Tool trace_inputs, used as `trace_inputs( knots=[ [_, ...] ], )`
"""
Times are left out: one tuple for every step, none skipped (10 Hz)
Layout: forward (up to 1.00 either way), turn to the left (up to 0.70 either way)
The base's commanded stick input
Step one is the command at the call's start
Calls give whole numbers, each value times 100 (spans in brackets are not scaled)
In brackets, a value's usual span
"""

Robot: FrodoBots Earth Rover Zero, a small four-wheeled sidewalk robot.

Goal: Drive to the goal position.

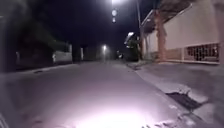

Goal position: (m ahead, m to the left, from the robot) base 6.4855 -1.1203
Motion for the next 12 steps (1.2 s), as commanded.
trace_inputs(
  knots=[
    [70,1],
    [70,1],
    [70,1],
    [70,1],
    [70,1],
    [70,1],
    [70,1],
    [70,1],
    [70,1],
    [70,1],
    [70,1],
    [70,1]
  ],
)
